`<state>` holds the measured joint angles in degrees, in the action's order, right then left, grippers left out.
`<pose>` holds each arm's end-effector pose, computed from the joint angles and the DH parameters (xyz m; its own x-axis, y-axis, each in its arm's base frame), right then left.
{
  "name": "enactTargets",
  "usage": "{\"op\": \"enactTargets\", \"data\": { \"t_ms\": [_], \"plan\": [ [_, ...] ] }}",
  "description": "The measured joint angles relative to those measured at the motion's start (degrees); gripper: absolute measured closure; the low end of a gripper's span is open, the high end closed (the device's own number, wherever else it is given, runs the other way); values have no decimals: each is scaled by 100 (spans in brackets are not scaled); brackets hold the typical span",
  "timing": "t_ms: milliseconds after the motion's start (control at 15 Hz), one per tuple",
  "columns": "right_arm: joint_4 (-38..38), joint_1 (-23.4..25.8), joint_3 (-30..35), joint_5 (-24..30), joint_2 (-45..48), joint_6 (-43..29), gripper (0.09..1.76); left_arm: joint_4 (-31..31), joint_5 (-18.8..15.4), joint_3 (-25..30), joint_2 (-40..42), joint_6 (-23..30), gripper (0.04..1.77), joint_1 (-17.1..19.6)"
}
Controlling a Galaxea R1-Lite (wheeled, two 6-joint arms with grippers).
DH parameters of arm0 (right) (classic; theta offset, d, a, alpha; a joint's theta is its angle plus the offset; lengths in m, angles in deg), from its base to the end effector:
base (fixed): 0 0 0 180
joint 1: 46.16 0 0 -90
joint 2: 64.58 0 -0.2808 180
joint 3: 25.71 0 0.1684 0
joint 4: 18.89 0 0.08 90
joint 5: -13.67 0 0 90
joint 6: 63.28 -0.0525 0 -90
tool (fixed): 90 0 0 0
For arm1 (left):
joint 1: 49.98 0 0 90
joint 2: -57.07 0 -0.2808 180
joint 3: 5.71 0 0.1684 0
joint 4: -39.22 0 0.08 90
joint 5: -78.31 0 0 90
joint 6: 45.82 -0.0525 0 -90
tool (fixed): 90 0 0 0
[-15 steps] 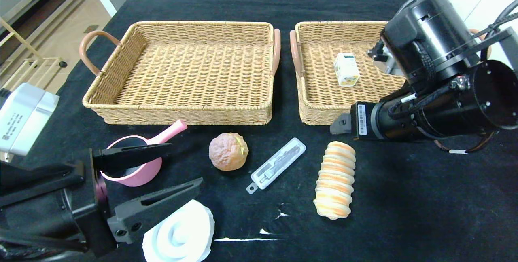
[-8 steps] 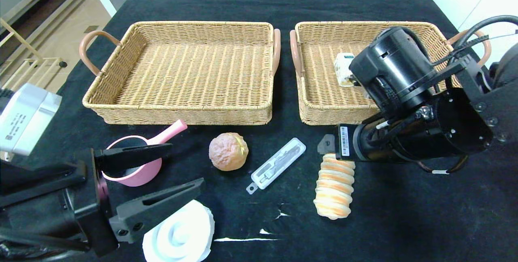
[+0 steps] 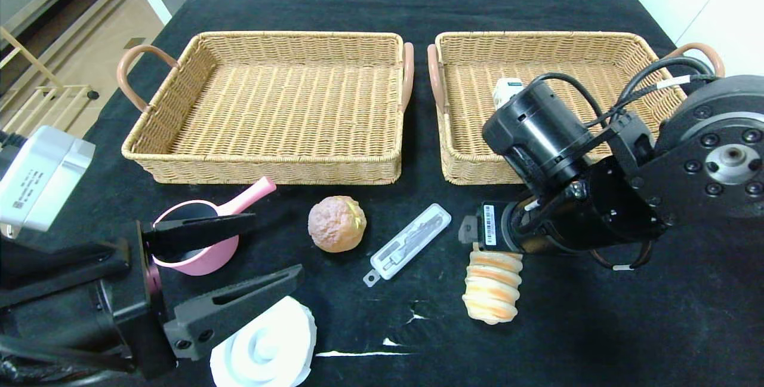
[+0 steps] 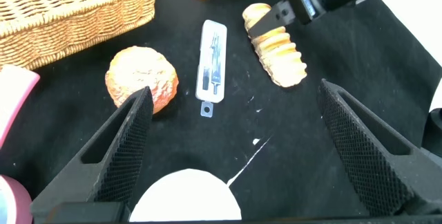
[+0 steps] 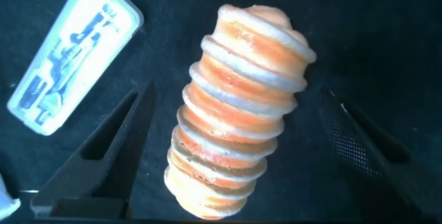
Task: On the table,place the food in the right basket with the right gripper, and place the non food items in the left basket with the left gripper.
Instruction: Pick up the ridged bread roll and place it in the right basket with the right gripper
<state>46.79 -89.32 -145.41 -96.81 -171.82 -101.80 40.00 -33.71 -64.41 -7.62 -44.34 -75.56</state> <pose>0.2496 0.2089 0.2011 0.6485 0.1285 -0.7503 -0.0179 0.9880 0.1536 0.1495 -0.0934 0.2211 0.6685 -0.7357 -0.1093 0.7331 0.6765 -0.0698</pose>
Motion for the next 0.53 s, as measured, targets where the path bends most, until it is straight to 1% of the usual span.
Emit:
{"op": "enactTargets", "data": {
  "t_ms": [467,533],
  "plan": [
    [0,38,2,-13,-200,-17,15,-1,0,0,0,0,9,2],
    [-1,44,0,-21,-210,-17,24,-1,0,-1,0,-2,9,4]
  ]
}}
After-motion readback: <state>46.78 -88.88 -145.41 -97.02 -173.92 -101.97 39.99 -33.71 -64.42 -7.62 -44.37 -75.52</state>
